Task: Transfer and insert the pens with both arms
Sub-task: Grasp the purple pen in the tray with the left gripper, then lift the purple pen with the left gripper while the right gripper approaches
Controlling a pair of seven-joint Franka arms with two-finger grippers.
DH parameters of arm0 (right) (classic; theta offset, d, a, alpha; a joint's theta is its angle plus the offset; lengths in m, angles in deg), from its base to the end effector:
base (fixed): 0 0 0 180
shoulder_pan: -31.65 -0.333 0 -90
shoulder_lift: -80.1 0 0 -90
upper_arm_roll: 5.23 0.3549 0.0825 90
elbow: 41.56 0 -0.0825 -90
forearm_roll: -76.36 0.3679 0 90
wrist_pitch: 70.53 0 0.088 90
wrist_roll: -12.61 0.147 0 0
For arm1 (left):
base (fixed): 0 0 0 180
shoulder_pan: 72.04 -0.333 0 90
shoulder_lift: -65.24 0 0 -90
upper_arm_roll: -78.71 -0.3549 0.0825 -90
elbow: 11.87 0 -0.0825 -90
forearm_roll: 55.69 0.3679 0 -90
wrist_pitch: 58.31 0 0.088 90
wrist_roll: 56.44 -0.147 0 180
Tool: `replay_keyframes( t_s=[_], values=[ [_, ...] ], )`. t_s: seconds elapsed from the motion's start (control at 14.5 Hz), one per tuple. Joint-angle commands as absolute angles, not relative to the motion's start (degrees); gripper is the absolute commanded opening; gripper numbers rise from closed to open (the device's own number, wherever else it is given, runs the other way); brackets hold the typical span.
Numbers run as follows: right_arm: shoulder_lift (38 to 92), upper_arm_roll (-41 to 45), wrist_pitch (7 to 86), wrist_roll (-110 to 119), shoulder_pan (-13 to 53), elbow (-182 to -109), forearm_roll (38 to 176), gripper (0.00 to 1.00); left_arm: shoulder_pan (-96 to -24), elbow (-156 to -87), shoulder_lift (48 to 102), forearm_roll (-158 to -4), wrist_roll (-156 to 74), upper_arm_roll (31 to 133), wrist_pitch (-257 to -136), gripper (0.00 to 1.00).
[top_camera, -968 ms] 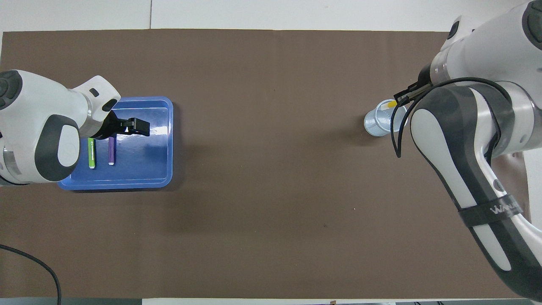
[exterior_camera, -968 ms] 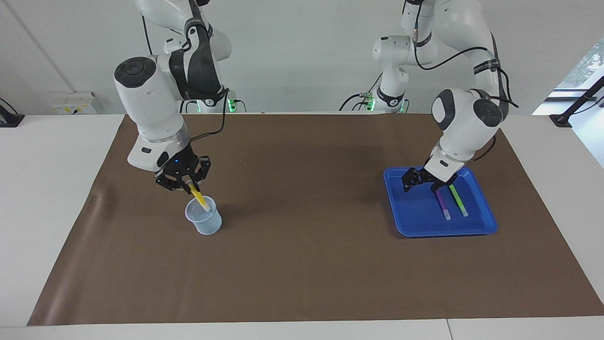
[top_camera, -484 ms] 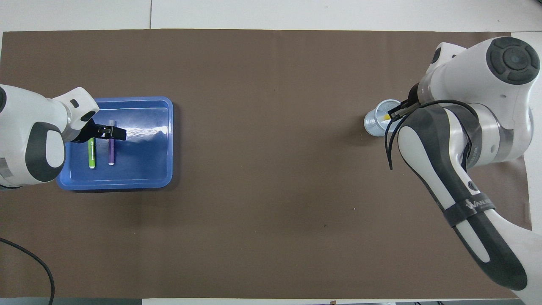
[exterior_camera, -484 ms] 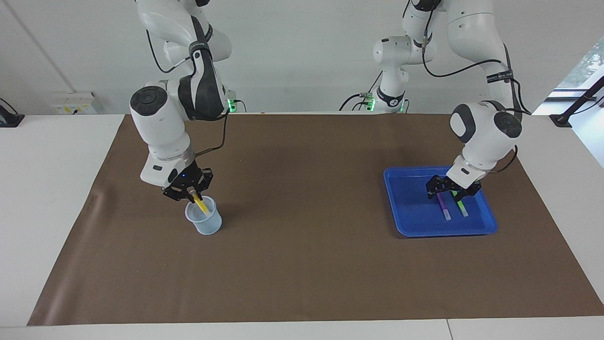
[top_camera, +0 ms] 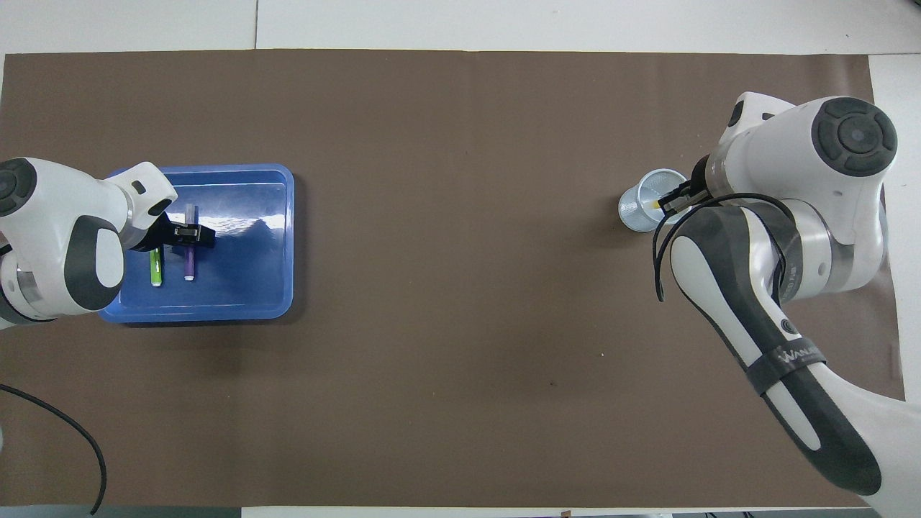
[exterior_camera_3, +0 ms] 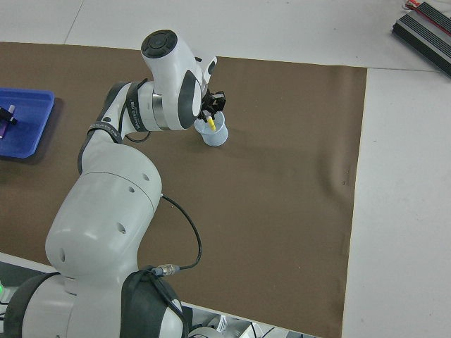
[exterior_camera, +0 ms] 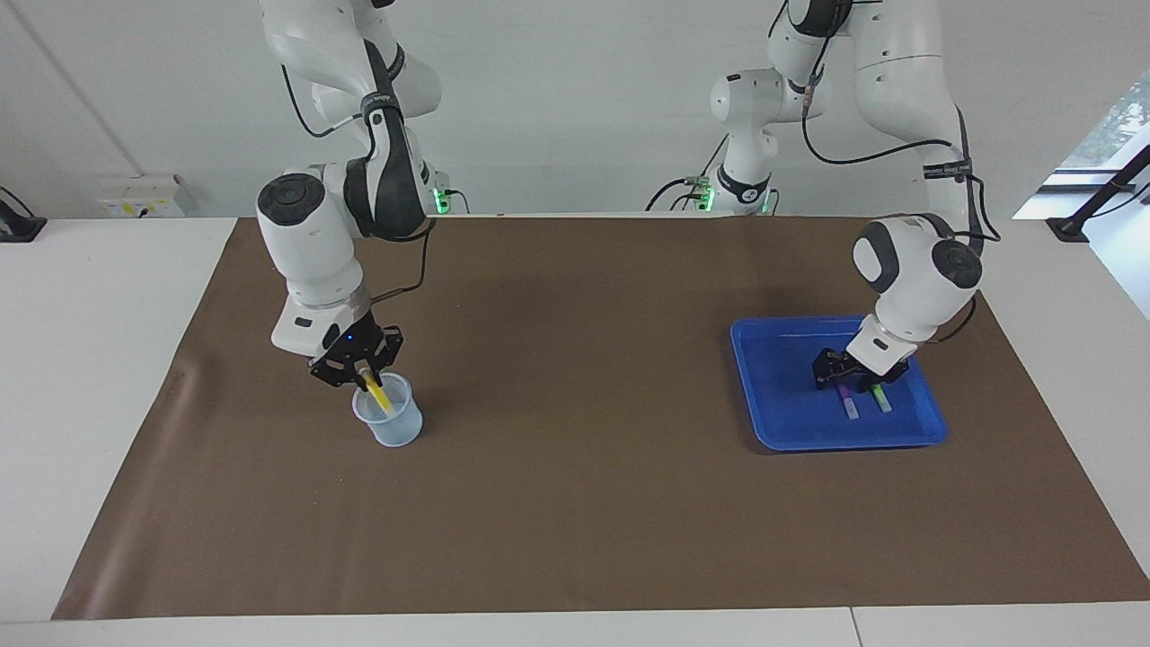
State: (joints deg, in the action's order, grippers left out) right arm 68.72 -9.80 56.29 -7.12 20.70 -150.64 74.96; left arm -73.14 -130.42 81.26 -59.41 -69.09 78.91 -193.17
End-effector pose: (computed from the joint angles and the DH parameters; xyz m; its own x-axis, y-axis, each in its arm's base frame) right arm 0.6097 0.0688 0.4133 0.8855 0.4554 0.0921 0.4502 -0.8900 0.0721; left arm 0.5860 0.0065 0.3055 0.9873 -0.1582 0.0142 -0.1587 -0.9863 0.0452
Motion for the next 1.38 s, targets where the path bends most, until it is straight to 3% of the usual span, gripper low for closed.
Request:
replay_keyframes(
  t_s=[0.0, 0.28, 0.35, 0.41, 0.48, 0.55, 0.83, 1.04, 1.31],
  values=[
    [67.4, -9.5, 58.4, -8.0, 21.3, -151.6, 73.5, 0.00, -73.7, -131.9, 80.4, -58.5, -69.0, 79.4, -194.4, 0.00],
    [67.4, -9.5, 58.3, -8.0, 20.9, -151.8, 70.6, 0.00, -73.4, -131.1, 77.6, -58.5, -64.2, 79.5, -187.7, 0.00],
    [67.4, -9.5, 58.3, -8.0, 20.8, -151.8, 70.6, 0.04, -73.0, -131.1, 76.2, -58.6, -62.1, 79.5, -186.8, 0.00],
    [67.4, -9.5, 58.2, -7.8, 20.8, -151.7, 70.6, 0.31, -72.8, -130.8, 75.6, -58.6, -59.5, 79.7, -185.7, 0.00],
    [67.4, -9.4, 58.1, -7.6, 20.8, -151.7, 70.6, 0.40, -72.7, -129.7, 74.8, -58.6, -56.8, 79.8, -184.1, 0.00],
    [67.4, -9.4, 58.1, -7.3, 20.7, -151.6, 70.7, 0.59, -72.3, -128.6, 74.3, -58.7, -54.4, 79.9, -181.8, 0.00],
    [67.4, -9.4, 56.1, -7.5, 20.8, -149.7, 72.1, 0.71, -69.5, -125.5, 72.2, -59.5, -40.5, 80.1, -177.3, 0.00],
    [67.4, -9.4, 47.8, -7.5, 20.7, -142.4, 76.6, 0.74, -65.5, -124.8, 72.3, -59.6, -27.6, 80.2, -177.9, 0.00],
    [68.0, -9.4, 45.1, -7.5, 21.2, -139.9, 91.2, 0.81, -60.4, -123.1, 72.8, -68.2, -16.0, 80.1, -178.0, 0.00]
  ],
)
